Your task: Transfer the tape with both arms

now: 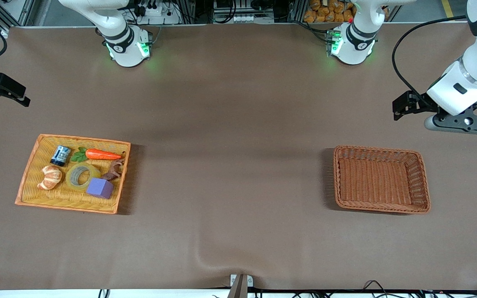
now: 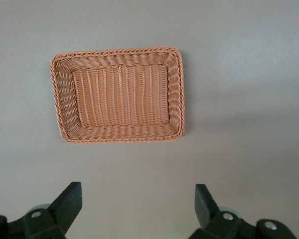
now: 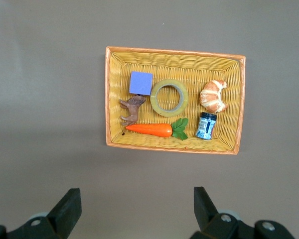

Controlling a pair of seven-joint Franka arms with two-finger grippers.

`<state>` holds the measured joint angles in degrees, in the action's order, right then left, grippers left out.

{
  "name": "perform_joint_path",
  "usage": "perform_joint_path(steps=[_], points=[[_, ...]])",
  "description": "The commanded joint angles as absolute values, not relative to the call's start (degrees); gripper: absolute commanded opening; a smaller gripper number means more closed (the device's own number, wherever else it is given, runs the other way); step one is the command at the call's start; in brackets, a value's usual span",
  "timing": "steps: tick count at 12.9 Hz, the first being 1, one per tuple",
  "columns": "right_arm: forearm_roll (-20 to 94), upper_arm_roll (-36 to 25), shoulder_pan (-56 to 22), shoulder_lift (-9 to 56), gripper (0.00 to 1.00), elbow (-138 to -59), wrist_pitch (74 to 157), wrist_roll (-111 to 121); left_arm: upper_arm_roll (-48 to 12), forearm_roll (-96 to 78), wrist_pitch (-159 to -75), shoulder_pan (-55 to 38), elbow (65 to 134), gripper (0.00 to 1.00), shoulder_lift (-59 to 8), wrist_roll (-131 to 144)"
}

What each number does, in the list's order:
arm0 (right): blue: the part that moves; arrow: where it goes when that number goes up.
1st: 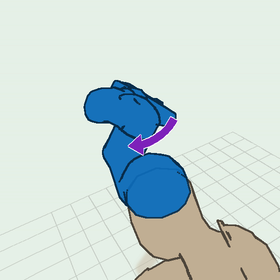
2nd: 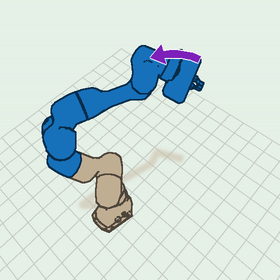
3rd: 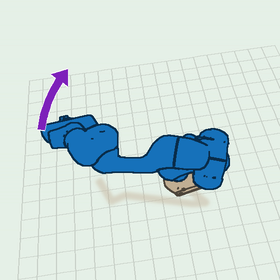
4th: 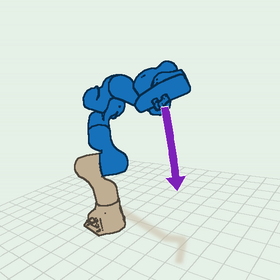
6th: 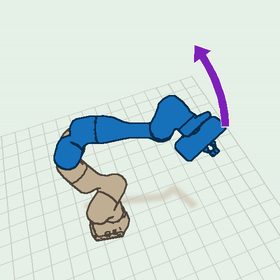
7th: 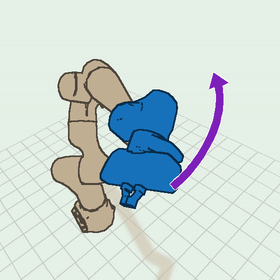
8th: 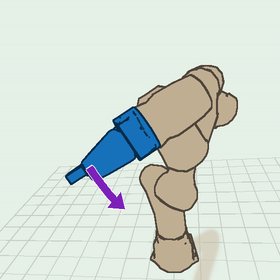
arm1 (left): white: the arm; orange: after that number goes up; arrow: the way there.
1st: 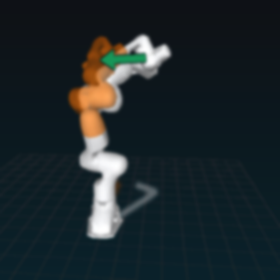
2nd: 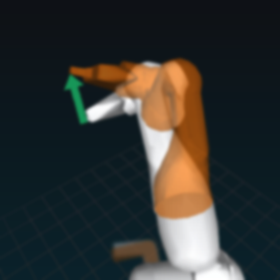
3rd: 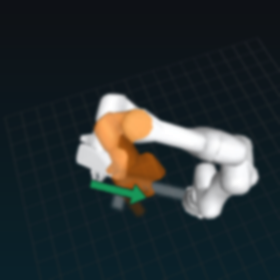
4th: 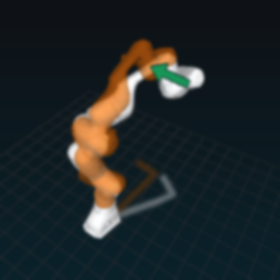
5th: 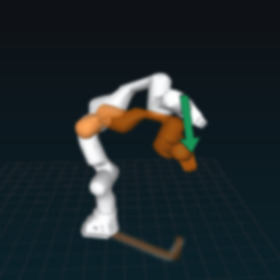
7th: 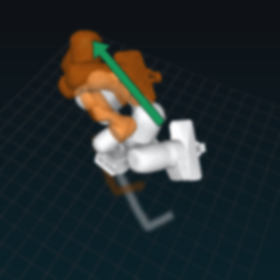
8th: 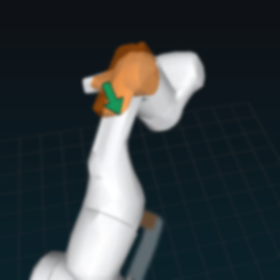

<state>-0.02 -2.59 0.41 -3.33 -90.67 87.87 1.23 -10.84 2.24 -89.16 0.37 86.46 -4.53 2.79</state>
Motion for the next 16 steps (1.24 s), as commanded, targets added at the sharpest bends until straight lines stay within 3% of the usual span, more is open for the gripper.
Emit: perform_joint_path(steps=[1,13,16], points=[[-0.5,-2.8,-0.2,-4.9,1.0,-92.0,87.5,0.3,-10.8,3.5,-86.9,0.5,86.0,1.0,-3.9,4.6],[-1.0,-2.7,-0.5,-4.6,1.0,-91.8,87.5,0.4,-8.7,3.4,-86.2,1.8,86.3,1.0,-1.5,7.6],[-1.1,-3.2,1.4,-1.3,1.0,-91.1,88.2,2.6,-8.6,3.4,-85.4,1.8,86.4,1.0,-1.2,7.6]])
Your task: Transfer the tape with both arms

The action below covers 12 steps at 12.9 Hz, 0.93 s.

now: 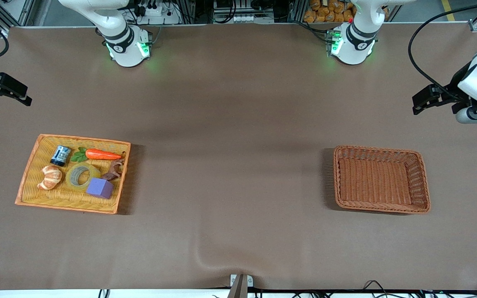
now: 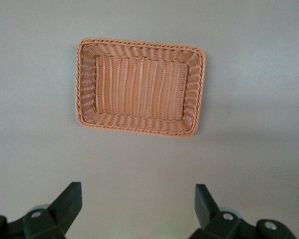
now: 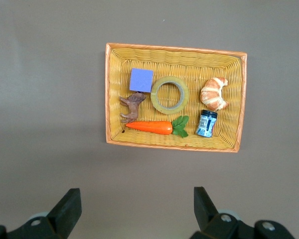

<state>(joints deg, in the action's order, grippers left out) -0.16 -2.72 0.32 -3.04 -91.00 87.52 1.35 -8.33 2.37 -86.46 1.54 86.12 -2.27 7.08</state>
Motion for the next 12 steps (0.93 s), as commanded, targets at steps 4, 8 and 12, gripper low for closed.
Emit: perform_joint_path(steps=[4,8,12], points=[[-2.3,-3.2,3.0,1.7,1.0,-89.8,91.2,3.9,-8.6,3.4,-85.4,1.8,86.4,1.0,-1.2,7.6],[-3.4,-3.2,3.4,4.6,1.0,-88.6,92.5,3.7,-8.7,3.4,-85.4,1.8,86.5,1.0,-1.3,7.5],[-3.5,-3.3,5.7,9.6,1.0,-82.8,92.4,4.5,-8.7,3.3,-85.4,1.8,86.5,1.0,-1.7,7.5]])
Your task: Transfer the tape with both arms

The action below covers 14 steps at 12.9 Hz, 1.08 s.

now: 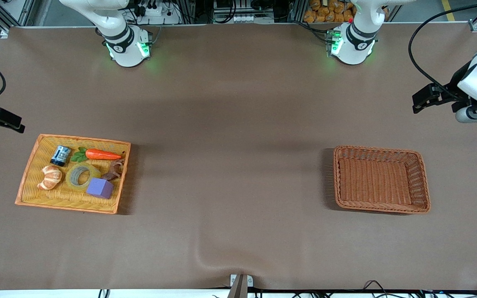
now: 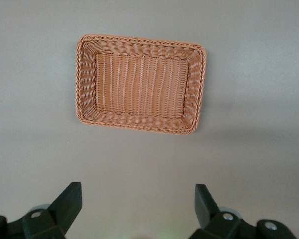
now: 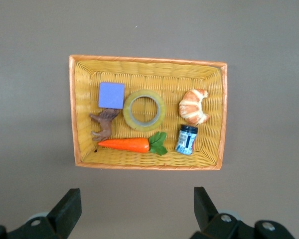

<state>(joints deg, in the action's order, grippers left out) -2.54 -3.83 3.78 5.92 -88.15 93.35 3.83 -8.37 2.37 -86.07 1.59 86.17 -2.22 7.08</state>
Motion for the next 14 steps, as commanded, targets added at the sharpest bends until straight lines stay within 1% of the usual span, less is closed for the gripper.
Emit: perform_joint_path(steps=[1,4,5,9,11,14], points=[[-3.4,-3.3,5.8,9.8,1.0,-82.1,92.2,4.5,-8.7,3.4,-85.4,1.8,86.5,1.0,-1.7,7.5],[-3.4,-3.2,5.7,10.0,1.0,-81.9,92.5,4.3,-8.7,3.3,-85.4,1.8,86.5,1.0,-1.8,7.5],[-3.4,-3.2,5.6,11.1,1.0,-81.5,92.5,4.0,-8.7,3.3,-85.4,1.8,86.5,1.0,-1.8,7.5],[-3.3,-3.1,5.4,20.6,1.0,-73.4,93.9,4.2,-8.8,3.3,-85.4,1.6,86.6,1.0,-2.0,7.8],[-3.2,-3.2,6.5,25.2,1.0,-72.8,98.4,4.5,-8.8,3.3,-85.5,1.8,86.4,1.0,-2.1,7.7],[-2.4,-3.1,8.4,30.3,1.0,-73.1,100.0,6.3,-8.8,3.3,-85.5,1.6,86.5,1.0,-2.2,7.8]])
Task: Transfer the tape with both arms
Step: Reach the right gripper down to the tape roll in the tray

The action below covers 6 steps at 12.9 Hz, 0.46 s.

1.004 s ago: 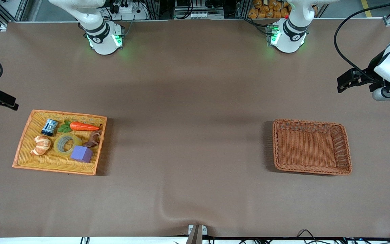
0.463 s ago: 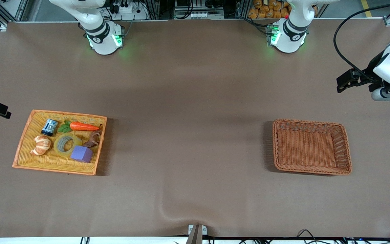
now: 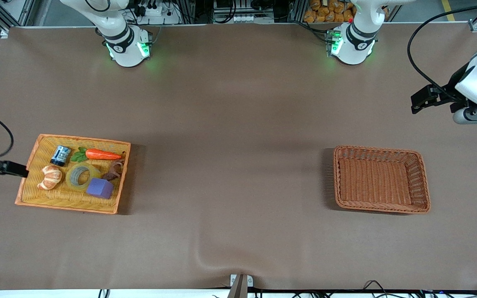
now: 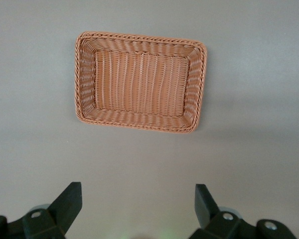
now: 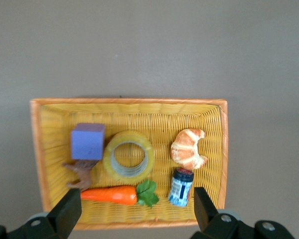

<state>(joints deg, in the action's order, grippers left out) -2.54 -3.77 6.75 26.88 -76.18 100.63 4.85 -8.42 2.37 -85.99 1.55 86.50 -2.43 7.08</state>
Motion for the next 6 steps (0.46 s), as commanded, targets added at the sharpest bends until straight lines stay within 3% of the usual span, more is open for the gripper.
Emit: perform_joint_path(steps=[1,6], points=[[-2.4,-3.1,8.2,31.0,1.0,-73.3,100.2,6.4,-8.8,3.3,-85.5,1.6,86.4,1.0,-2.2,7.8],[-2.3,-3.1,7.6,33.7,1.0,-79.9,101.9,6.4,-8.8,3.3,-85.6,1.7,86.4,1.0,-2.1,7.6]])
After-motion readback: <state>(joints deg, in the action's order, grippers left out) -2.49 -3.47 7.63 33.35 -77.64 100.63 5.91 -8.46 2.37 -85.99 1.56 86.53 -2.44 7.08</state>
